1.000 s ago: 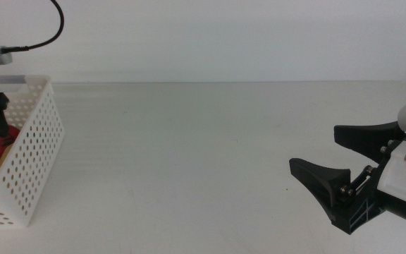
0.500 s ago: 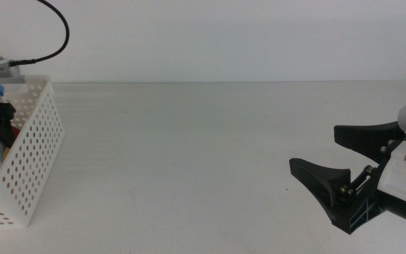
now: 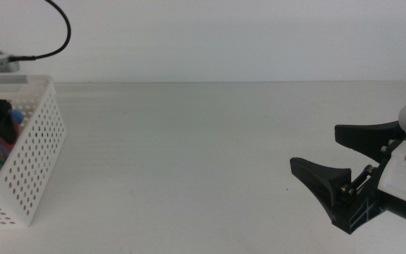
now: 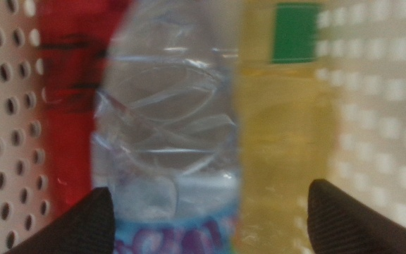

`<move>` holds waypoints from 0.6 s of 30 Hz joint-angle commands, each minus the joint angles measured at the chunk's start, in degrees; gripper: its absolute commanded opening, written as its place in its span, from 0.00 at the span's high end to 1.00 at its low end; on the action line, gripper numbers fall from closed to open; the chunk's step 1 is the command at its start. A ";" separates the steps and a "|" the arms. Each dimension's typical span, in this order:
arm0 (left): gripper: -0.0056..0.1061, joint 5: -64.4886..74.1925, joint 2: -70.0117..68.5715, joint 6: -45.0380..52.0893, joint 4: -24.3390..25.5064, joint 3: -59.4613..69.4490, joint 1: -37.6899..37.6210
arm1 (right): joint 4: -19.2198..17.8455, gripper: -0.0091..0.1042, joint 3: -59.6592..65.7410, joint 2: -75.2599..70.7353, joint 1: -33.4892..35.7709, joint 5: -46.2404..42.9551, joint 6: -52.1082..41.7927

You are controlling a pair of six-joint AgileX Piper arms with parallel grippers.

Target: Use arms to grab the bottles and put them into the dustbin to the left of the table.

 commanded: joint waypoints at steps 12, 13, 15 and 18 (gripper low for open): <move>0.14 -6.88 -18.30 -6.62 -2.26 -1.66 -9.69 | -0.38 0.26 -1.34 -0.53 -0.23 -3.57 -0.76; 0.14 -7.93 -19.70 -6.62 -2.26 -1.43 -10.97 | -0.38 0.26 -1.34 -0.53 -0.23 -3.57 -0.76; 0.15 -10.48 -22.62 -6.88 -2.26 -0.35 -13.29 | -0.38 0.26 -1.34 -0.53 -0.23 -3.57 -0.76; 0.17 -15.32 -27.24 -7.61 -2.20 3.17 -16.54 | -0.38 0.26 -1.34 -0.53 -0.23 -3.57 -0.76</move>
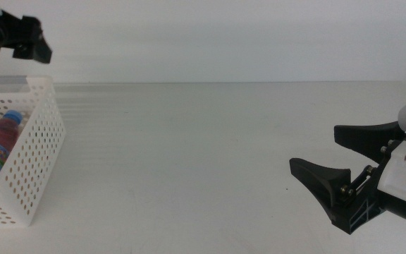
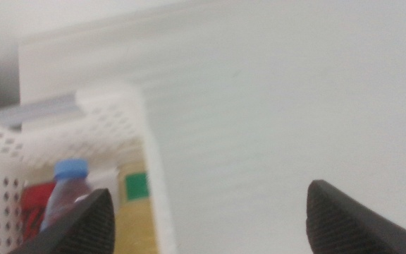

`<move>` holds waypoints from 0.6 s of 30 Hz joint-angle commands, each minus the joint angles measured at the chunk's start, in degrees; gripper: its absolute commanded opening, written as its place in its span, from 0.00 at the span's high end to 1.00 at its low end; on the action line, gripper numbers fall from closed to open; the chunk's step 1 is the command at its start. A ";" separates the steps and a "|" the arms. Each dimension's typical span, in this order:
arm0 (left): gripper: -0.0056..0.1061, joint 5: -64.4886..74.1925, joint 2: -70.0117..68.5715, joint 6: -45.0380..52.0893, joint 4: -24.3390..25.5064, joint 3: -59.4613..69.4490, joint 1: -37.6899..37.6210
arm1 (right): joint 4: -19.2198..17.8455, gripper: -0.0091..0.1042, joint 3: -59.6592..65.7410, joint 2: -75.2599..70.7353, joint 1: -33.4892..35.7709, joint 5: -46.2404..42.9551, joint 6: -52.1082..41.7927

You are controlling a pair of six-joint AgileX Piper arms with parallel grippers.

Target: Use arms to grab the bottles and put them into the dustbin to the left of the table.

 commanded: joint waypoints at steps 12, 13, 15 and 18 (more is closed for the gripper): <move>0.26 -29.10 -25.50 -4.03 1.34 24.70 -8.38 | -0.38 0.26 -1.34 -0.53 -0.23 -3.57 -0.76; 0.26 -29.57 -26.62 -4.03 1.39 26.13 -8.38 | -0.38 0.26 -1.34 -0.53 -0.23 -3.57 -0.76; 0.26 -30.02 -28.24 -3.55 1.67 28.19 -8.38 | -0.38 0.26 -1.34 -0.53 -0.23 -3.57 -0.76; 0.26 -29.77 -30.09 -3.60 1.94 29.86 -8.38 | -0.38 0.26 -1.34 -0.53 -0.23 -3.57 -0.76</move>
